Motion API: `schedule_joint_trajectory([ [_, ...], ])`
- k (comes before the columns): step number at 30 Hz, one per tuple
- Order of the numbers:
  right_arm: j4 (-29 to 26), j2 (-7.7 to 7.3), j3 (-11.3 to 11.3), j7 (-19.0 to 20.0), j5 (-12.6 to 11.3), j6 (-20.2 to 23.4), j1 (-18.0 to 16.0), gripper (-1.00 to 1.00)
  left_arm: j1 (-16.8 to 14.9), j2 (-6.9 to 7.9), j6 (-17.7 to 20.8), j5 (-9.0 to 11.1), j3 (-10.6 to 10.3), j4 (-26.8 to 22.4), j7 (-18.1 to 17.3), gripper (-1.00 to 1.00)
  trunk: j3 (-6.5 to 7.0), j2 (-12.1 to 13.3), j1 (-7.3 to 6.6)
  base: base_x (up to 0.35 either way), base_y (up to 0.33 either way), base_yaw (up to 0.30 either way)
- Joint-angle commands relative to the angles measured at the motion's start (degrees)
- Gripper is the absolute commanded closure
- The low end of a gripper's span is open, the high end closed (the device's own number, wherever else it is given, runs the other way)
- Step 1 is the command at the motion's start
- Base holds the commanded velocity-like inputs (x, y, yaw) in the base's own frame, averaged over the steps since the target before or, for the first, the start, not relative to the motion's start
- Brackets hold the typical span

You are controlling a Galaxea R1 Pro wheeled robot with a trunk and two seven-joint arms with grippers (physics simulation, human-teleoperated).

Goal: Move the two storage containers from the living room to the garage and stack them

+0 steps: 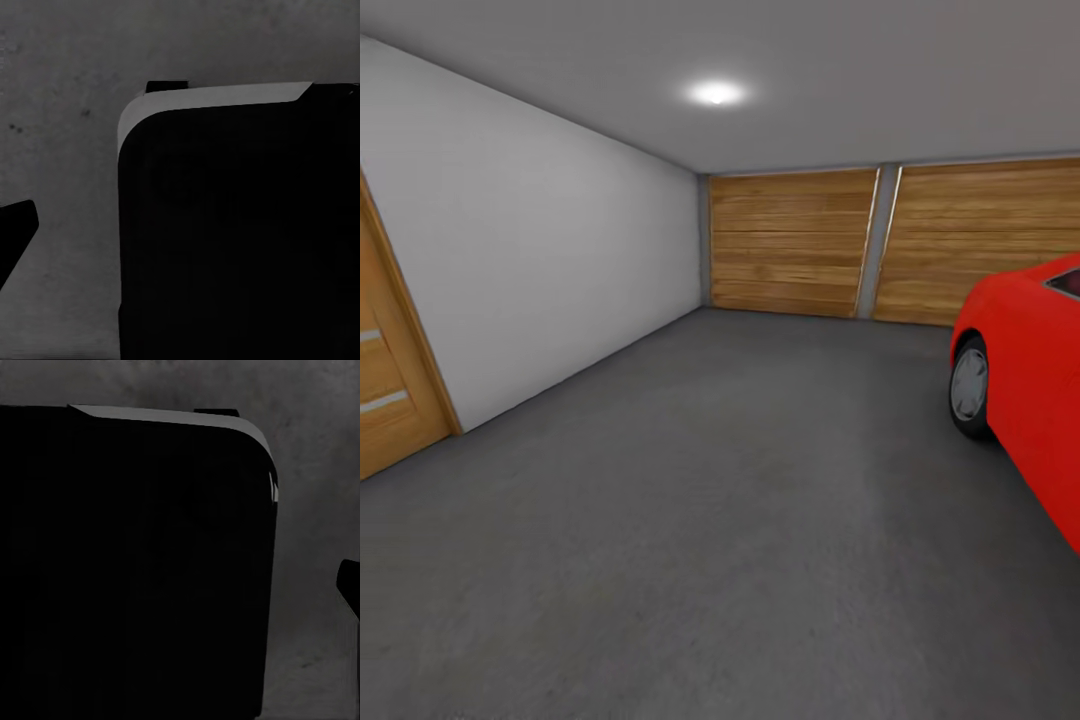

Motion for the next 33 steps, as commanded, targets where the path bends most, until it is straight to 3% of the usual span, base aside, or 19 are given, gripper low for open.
schedule_joint_trajectory([
  [1, 0.12, 0.03, 0.03, 0.01, 0.0, -0.28, -0.05, -1.0, -0.01, 0.0, -0.14, 0.01, -0.01, -0.01, 0.01, -1.0, -0.05, -0.03, 0.0, 0.0, 0.0, 0.269],
  [33, 0.12, -0.01, -0.04, 0.01, -0.14, -0.28, -0.05, -1.0, -0.01, 0.0, -0.14, 0.01, -0.01, -0.01, 0.0, -1.0, -0.05, -0.03, 0.0, 0.0, 0.0, 0.269],
])
